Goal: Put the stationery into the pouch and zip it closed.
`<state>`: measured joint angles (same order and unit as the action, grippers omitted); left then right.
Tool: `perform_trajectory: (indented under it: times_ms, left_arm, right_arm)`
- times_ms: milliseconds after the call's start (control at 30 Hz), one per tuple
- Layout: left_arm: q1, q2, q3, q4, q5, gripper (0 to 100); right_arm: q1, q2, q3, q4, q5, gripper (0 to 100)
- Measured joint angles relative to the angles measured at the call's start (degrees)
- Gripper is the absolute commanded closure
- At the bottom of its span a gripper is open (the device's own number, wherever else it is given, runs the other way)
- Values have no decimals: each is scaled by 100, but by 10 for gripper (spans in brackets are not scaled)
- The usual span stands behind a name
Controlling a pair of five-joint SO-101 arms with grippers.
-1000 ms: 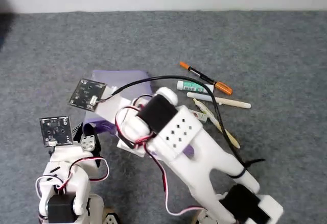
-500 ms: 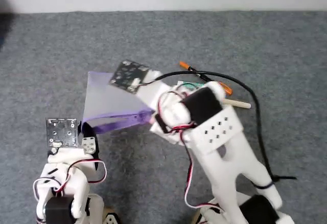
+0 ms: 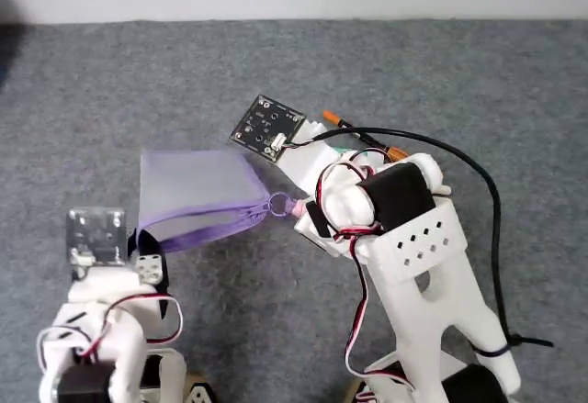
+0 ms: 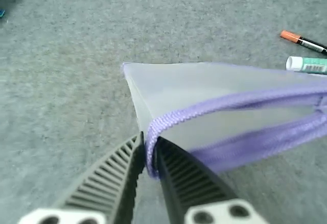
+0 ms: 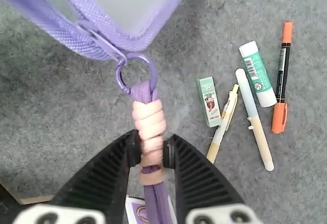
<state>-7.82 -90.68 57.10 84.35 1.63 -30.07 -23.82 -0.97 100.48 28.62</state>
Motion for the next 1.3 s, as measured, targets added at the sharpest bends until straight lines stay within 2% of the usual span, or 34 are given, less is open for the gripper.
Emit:
perform_trajectory:
  times_ms: [200,333,533,667,933,1067,1167,1300]
  left_arm:
    - [0,2066,-1371,800,607,989]
    - [0,3253,-1934,985,791,989]
    - [-9,3516,-2145,985,818,981]
    - [-35,3516,-2145,985,835,931]
    - [-105,3516,-1732,97,914,811]
    - [-105,3516,-1433,-343,1090,806]
    - [-105,3525,-1213,-659,1116,841]
    - [-97,3525,-958,-949,1116,981]
  right_arm:
    - [0,0,0,0,-123,989]
    - [0,0,0,0,-246,989]
    - [0,0,0,0,-316,989]
    - [0,0,0,0,-316,989]
    - [62,0,-308,0,-334,989]
    - [79,0,-325,0,-334,989]
    - [97,0,-325,0,-334,989]
    - [97,0,-325,0,-334,989]
